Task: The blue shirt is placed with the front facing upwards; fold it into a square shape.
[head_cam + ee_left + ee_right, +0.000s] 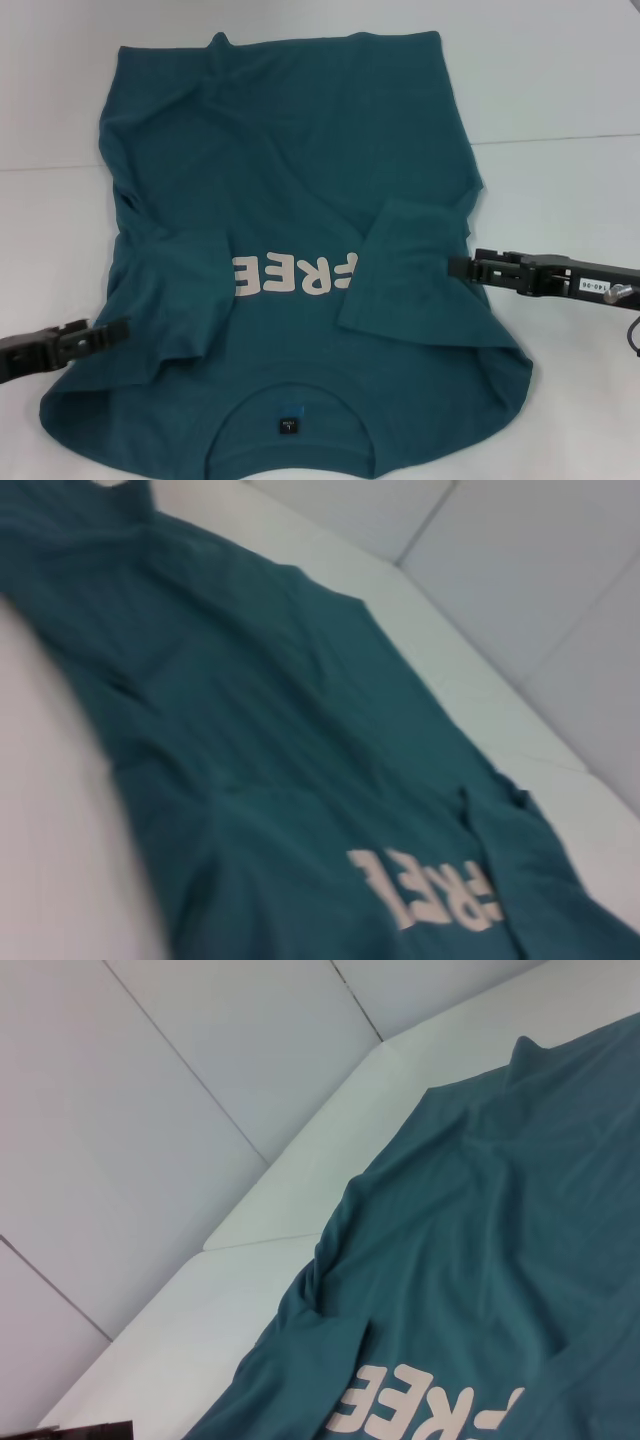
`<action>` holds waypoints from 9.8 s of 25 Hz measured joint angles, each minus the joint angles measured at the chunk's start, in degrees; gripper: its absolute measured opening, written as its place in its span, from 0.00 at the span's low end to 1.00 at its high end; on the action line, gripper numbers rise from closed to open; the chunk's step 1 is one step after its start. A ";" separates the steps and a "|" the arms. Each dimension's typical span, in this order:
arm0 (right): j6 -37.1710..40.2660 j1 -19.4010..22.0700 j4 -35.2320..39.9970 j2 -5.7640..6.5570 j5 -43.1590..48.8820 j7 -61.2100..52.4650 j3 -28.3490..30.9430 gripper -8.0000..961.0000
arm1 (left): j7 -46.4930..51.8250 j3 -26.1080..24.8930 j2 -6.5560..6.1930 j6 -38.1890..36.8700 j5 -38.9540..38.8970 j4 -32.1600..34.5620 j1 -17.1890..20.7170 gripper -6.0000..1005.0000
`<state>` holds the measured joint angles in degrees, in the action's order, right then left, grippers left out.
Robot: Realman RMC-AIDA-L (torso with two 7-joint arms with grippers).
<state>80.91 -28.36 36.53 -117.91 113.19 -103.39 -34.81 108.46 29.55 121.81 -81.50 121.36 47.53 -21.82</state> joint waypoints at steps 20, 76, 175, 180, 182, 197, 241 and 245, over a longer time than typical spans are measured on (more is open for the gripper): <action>0.58 -0.30 -0.05 0.53 0.36 -0.12 -0.08 0.85 | 2.14 -2.35 -0.05 -0.80 9.62 2.95 1.87 0.83; 2.04 0.16 -0.05 0.75 0.30 -0.99 0.64 0.85 | 4.34 -2.11 0.21 0.94 13.73 6.54 1.44 0.00; 14.27 19.47 2.84 4.27 13.26 -6.75 18.26 0.01 | 14.85 -3.23 0.13 -16.06 16.80 13.87 2.66 0.00; 15.63 21.89 2.92 4.29 13.28 -5.58 19.55 0.01 | 14.24 -3.48 0.27 -19.03 16.80 13.93 3.10 0.00; 16.58 22.61 2.93 4.25 13.28 -5.00 20.22 0.01 | 13.89 -3.53 0.31 -20.12 16.80 13.98 3.22 0.00; 17.66 20.57 2.94 4.36 12.93 -3.34 24.05 0.01 | 12.21 -3.36 0.36 -19.62 15.83 10.34 0.24 0.00; -19.80 -14.37 -2.56 11.11 13.97 -16.11 4.77 0.01 | 10.17 -3.16 -4.14 32.76 3.42 -14.22 -29.49 0.00; -23.50 -14.44 -6.93 11.00 13.97 -14.31 3.71 0.01 | 7.02 -3.23 -3.19 35.43 2.22 -17.55 -28.77 0.00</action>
<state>57.40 -42.79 29.59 -106.91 127.17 -117.70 -31.10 115.48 26.32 118.62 -46.08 123.58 29.98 -50.59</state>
